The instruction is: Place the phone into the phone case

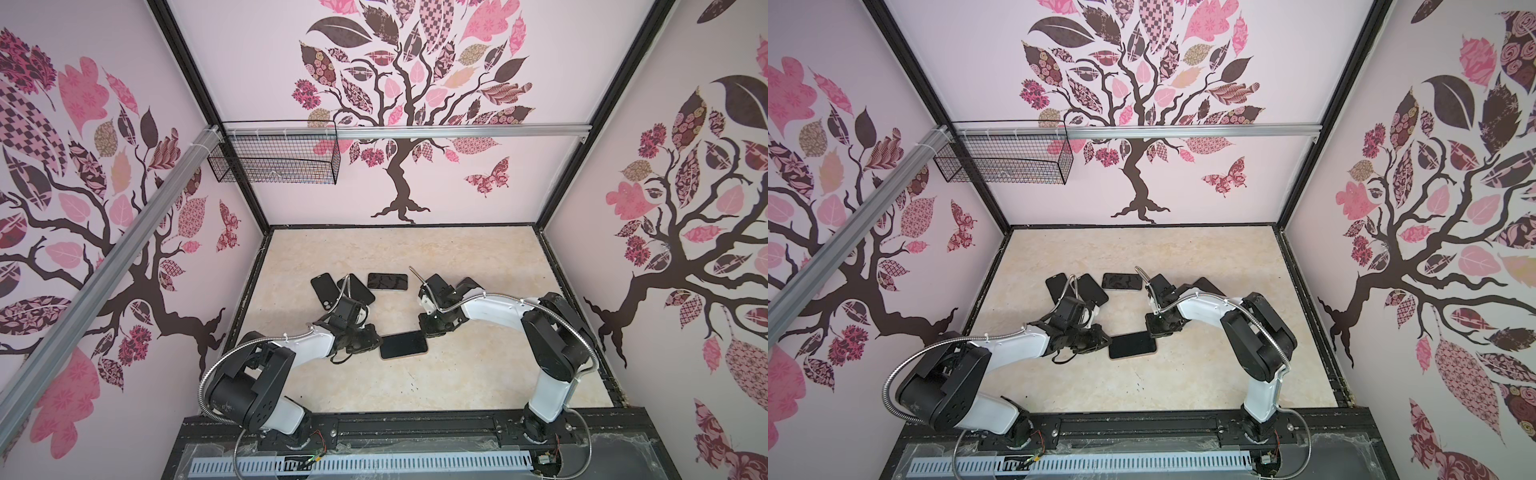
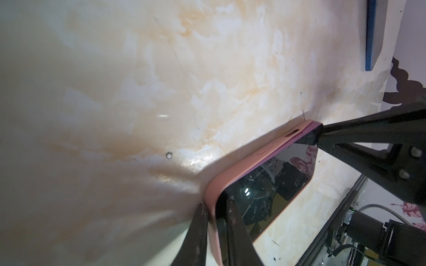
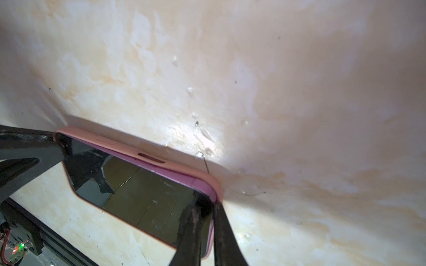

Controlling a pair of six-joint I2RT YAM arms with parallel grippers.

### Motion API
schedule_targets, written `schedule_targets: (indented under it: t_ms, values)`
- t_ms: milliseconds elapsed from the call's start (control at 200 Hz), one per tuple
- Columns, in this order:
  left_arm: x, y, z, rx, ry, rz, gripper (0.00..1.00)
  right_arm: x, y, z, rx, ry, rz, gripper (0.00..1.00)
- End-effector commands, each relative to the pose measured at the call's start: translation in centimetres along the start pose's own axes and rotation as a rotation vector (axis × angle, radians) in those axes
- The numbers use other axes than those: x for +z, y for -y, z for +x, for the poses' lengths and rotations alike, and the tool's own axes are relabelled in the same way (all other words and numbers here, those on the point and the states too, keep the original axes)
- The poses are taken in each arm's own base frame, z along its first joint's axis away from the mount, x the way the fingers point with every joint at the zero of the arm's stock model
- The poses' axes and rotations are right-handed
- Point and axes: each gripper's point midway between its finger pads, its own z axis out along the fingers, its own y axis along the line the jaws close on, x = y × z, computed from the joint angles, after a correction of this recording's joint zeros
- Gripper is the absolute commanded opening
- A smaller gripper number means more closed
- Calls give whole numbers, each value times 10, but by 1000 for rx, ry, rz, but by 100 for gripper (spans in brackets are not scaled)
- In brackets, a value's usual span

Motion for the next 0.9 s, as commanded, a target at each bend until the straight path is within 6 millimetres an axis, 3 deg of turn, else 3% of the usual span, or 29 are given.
schedule_targets:
  t_ms: [0, 580, 895]
  values:
    - [18, 1, 17, 45, -43, 17, 16, 134, 55, 102, -66, -271, 184, 12]
    - [18, -2, 18, 40, -41, 3, 16, 144, 62, 120, -91, -325, 231, 12]
    - [17, -4, 17, 38, -36, -9, 16, 135, 62, 111, -111, -299, 263, 14]
